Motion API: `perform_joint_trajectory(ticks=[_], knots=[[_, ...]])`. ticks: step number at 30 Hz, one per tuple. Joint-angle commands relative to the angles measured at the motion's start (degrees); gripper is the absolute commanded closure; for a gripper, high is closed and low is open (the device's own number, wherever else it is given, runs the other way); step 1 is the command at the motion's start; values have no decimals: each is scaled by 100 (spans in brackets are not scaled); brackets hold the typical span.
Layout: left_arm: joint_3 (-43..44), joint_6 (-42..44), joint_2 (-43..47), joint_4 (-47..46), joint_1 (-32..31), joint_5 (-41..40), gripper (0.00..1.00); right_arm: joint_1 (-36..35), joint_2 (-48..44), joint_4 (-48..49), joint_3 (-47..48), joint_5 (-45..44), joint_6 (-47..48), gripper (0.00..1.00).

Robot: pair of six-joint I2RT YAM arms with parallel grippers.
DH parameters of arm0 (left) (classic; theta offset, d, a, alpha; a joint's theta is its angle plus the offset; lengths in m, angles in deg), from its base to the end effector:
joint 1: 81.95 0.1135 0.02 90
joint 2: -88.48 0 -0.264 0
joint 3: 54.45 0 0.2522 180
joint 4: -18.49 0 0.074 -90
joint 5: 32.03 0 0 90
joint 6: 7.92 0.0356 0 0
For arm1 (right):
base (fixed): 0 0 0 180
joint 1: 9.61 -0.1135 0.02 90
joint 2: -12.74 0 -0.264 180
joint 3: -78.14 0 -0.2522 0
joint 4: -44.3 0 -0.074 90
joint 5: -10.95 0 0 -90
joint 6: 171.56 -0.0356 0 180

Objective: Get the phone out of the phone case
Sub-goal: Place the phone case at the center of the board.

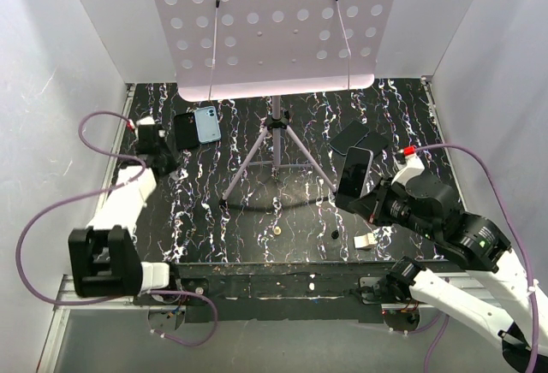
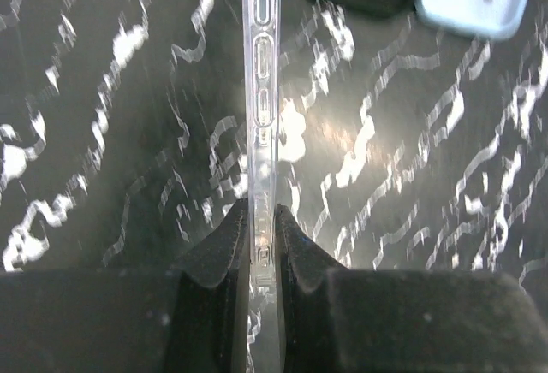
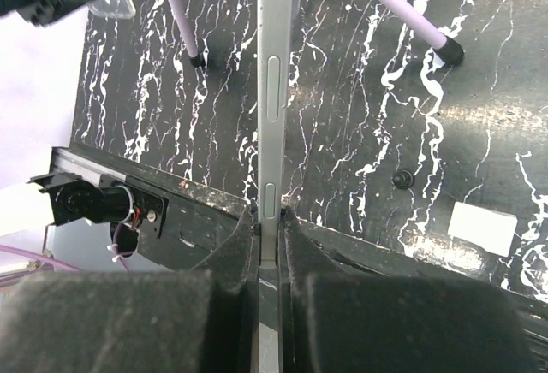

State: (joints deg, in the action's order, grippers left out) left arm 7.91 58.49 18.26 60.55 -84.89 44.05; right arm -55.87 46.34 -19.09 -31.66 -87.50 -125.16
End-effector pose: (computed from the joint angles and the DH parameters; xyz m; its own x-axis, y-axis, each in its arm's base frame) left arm 0.2505 -0.0043 0.2444 -0.6583 -0.3551 -0.6637 -0.4019 0.9113 -0.0890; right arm 0.0730 0.0687 0.3607 -0.6560 0.3012 -0.6921 -0.2369 0.7884 0.5676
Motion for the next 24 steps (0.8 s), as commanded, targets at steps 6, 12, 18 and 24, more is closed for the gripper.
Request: perform_joint_trajectory(ticks=[6,12,18,24], knots=[[2002,1033,-2660,-895,1980,3090,100,-6,-346,208,385,-105,193,99],[2935,1190,-4174,-659,2359,4730,100,-6,-372,32,525,-8,264,99],[3586,1375,-4825,-228,2412,4994,100,-6,-390,-73,341,-210,272,99],[3762,1226,-5081,-184,2412,4943,81,12,-39,-56,262,-464,281,99]])
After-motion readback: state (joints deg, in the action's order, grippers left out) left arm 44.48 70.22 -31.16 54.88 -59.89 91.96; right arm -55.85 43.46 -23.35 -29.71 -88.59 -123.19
